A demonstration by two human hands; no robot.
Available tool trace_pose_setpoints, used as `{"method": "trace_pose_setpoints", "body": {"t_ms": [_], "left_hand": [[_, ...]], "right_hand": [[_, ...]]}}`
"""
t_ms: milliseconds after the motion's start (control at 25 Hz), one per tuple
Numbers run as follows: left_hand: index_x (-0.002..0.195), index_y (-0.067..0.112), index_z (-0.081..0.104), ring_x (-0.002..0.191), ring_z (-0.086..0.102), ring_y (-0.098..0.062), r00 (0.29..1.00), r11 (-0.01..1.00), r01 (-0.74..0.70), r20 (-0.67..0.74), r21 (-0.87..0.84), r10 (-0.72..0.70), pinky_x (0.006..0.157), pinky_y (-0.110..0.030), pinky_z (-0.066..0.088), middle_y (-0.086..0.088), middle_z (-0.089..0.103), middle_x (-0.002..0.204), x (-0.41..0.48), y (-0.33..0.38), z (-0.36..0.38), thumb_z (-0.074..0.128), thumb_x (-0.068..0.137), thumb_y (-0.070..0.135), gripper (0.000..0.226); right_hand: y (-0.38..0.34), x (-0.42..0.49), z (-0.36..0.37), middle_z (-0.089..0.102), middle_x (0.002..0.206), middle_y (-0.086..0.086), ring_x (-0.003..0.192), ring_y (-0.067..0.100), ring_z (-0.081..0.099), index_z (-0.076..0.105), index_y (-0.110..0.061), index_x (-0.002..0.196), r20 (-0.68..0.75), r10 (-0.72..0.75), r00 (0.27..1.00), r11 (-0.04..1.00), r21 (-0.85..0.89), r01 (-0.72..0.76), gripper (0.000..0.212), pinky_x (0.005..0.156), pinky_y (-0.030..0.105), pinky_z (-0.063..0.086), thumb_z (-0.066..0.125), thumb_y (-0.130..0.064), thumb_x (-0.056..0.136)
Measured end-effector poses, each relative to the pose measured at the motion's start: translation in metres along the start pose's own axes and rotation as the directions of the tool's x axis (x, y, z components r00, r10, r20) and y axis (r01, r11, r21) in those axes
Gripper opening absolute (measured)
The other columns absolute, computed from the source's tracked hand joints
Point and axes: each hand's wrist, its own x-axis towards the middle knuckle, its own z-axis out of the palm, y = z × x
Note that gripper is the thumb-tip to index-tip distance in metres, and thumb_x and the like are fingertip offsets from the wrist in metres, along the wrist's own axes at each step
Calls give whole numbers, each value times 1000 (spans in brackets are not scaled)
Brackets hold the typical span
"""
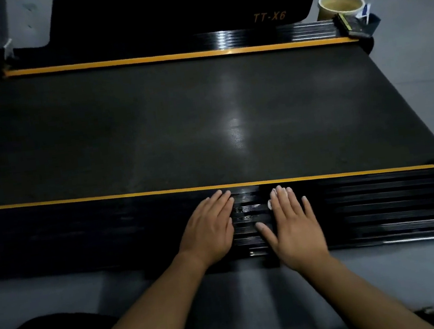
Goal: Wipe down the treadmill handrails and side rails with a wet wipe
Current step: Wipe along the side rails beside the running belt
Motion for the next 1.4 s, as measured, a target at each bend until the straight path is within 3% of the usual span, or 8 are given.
{"method": "trace_pose_setpoints", "body": {"t_ms": [160, 360, 560, 760, 960, 1120, 1320, 1400], "left_hand": [[145, 8, 56, 147, 42, -22, 1000, 1000, 10, 3, -25, -10, 120, -44, 37, -8, 52, 154, 0, 1, -2, 36, 95, 28, 58], [143, 7, 58, 145, 45, -25, 1000, 999, 7, -15, -35, -8, 120, -44, 36, -9, 53, 152, 2, 3, -4, 37, 94, 27, 57], [143, 7, 57, 146, 44, -25, 1000, 999, 1, -7, -45, -1, 121, -44, 36, -9, 53, 153, -1, 1, -3, 36, 93, 26, 58], [141, 7, 59, 145, 45, -25, 999, 999, 2, -34, -49, -3, 122, -42, 34, -9, 54, 151, 0, 3, -2, 40, 92, 25, 56], [139, 6, 61, 143, 48, -26, 999, 998, 5, -51, -58, -8, 120, -43, 37, -10, 57, 149, 0, 3, -3, 38, 92, 24, 55], [139, 6, 61, 142, 48, -26, 999, 999, 5, -48, -45, -7, 120, -42, 36, -9, 56, 149, 0, 3, -3, 38, 92, 25, 55], [142, 7, 59, 145, 45, -25, 1000, 999, 1, -26, -36, -2, 122, -41, 34, -9, 55, 151, -1, 2, -2, 37, 93, 26, 57], [142, 7, 59, 145, 45, -25, 1000, 999, 6, -28, -49, -8, 122, -42, 34, -9, 55, 151, 0, 2, -2, 38, 93, 26, 56]], "right_hand": [[-39, -10, 6, 31, 165, 14, 155, 30, 25, 39, -6, 157, 40, -194, 980, 981, 2, 194, 86, 122, 49, 16, 22, -70, 101], [-17, -9, -3, 39, 161, 16, 154, 32, 29, 44, -2, 153, -26, -41, 999, 998, -53, 40, 90, 123, 51, 20, 15, -70, 102], [-41, 6, -2, 32, 166, 12, 157, 30, 18, 43, -10, 154, 8, -166, 986, 986, -31, 167, 79, 124, 54, 17, 21, -67, 103], [-8, -10, -5, 47, 153, 18, 138, 40, 46, 50, -4, 149, -86, -60, 995, 998, 19, 61, 73, 117, 54, 34, 30, -59, 104], [-37, -18, 7, 31, 166, 15, 155, 30, 25, 39, -2, 155, -88, -212, 973, 977, 2, 213, 79, 123, 51, 30, 32, -61, 104], [-33, -8, -4, 48, 155, 15, 145, 35, 42, 53, -5, 147, -99, -51, 994, 998, -25, 49, 75, 119, 53, 33, 30, -61, 103], [-34, -2, -3, 55, 149, 15, 138, 32, 50, 59, -4, 141, -77, -195, 978, 979, -73, 190, 74, 119, 49, 35, 31, -61, 103], [-10, -7, -8, 55, 149, 16, 136, 34, 51, 58, -3, 142, -103, -163, 981, 984, -85, 155, 76, 119, 49, 35, 31, -62, 103]]}}
